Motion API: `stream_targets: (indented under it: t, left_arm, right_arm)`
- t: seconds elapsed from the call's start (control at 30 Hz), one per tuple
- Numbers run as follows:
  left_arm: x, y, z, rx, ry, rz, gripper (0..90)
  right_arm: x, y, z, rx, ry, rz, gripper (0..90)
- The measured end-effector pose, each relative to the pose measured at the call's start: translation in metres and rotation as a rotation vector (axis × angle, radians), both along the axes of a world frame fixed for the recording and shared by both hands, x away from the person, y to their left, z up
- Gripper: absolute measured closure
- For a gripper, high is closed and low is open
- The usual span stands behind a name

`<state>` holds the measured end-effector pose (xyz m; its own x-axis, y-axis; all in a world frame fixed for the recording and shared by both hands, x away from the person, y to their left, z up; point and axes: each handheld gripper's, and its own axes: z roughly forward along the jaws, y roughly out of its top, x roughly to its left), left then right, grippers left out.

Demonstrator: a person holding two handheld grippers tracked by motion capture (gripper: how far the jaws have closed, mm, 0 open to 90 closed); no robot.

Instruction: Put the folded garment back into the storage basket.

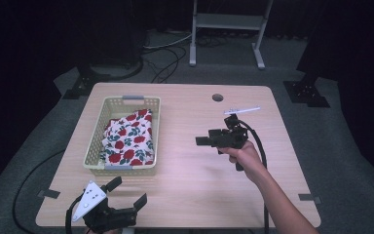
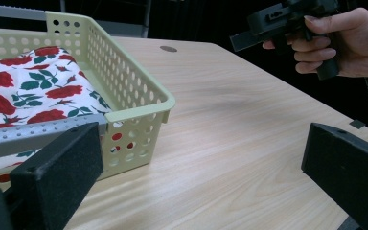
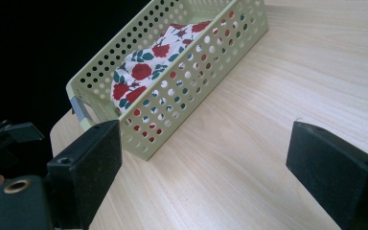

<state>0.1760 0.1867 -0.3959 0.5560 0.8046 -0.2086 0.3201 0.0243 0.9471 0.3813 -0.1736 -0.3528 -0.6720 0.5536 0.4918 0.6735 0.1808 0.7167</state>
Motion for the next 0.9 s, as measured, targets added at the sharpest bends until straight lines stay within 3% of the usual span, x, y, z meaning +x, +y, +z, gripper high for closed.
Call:
stream_targets:
  t: [0.6,0.9]
  left_arm:
    - [0.000,-0.001,0.000,0.004,0.000,-0.002,0.0]
    - [0.000,0.000,0.000,0.004,-0.002,0.002,0.0]
  right_arm:
    - [-0.025,-0.011,-0.018,0.043,-0.023,-0.041,11.3]
    - [-0.047,-0.024,-0.036,0.027,-0.030,-0.065,11.3]
